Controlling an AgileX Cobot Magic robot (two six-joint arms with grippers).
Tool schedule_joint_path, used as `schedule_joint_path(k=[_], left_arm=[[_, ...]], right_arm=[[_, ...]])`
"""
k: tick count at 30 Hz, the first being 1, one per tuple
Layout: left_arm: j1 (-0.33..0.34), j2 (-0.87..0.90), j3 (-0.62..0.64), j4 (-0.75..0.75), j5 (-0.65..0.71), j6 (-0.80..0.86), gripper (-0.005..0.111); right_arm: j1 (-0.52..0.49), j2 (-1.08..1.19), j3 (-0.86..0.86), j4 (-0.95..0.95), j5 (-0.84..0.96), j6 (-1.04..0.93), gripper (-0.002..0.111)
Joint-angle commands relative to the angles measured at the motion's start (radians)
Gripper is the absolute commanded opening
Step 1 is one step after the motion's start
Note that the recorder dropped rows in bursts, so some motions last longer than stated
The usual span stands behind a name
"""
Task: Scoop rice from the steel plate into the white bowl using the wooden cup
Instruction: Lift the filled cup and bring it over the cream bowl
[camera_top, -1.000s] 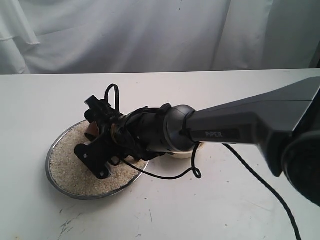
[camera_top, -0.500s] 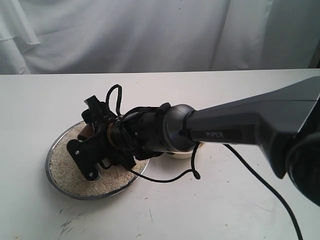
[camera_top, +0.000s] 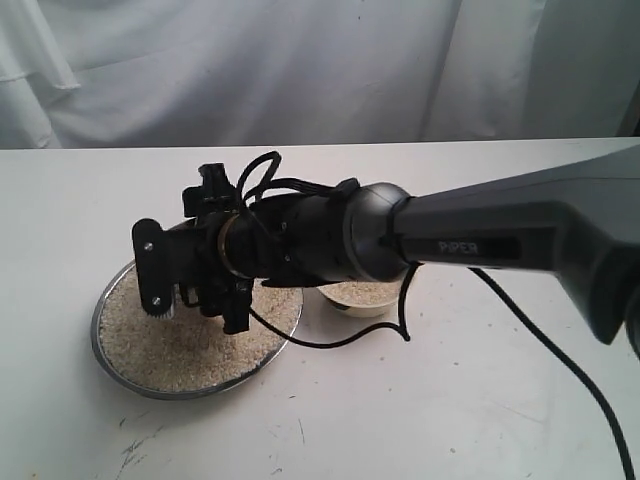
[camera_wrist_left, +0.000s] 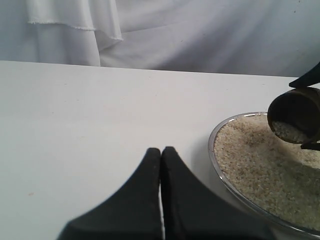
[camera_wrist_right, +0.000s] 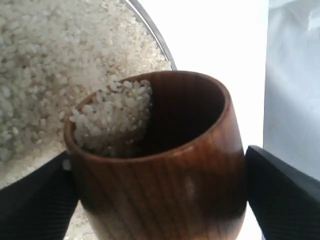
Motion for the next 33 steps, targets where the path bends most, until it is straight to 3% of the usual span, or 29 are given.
schedule_joint_path(k=[1, 6, 12, 18, 25, 33], left_arm=[[0.002, -0.004, 0.005, -0.002, -0.007, 0.0, 0.0], [0.002, -0.004, 0.005, -0.002, -0.007, 0.0, 0.0], [0.002, -0.004, 0.005, -0.002, -0.007, 0.0, 0.0], [0.002, -0.004, 0.005, -0.002, -0.007, 0.0, 0.0], [0.002, -0.004, 0.005, -0.002, -0.007, 0.0, 0.0], [0.002, -0.004, 0.005, -0.002, -0.007, 0.0, 0.0]], right_arm=[[-0.032, -0.024, -0.001, 0.15, -0.006, -0.001, 0.0], [-0.071, -0.089, -0.001, 0.367, 0.006, -0.001, 0.0], [-0.097, -0.166, 0.008, 0.38, 0.147, -0.005, 0.0], [-0.134, -0.259, 0.093, 0.46, 0.177, -0.063, 0.0], [-0.183, -0.36, 0.232, 0.335, 0.244, -0.118, 0.0], [-0.224, -0.359, 0.277, 0.209, 0.286, -0.12, 0.0]])
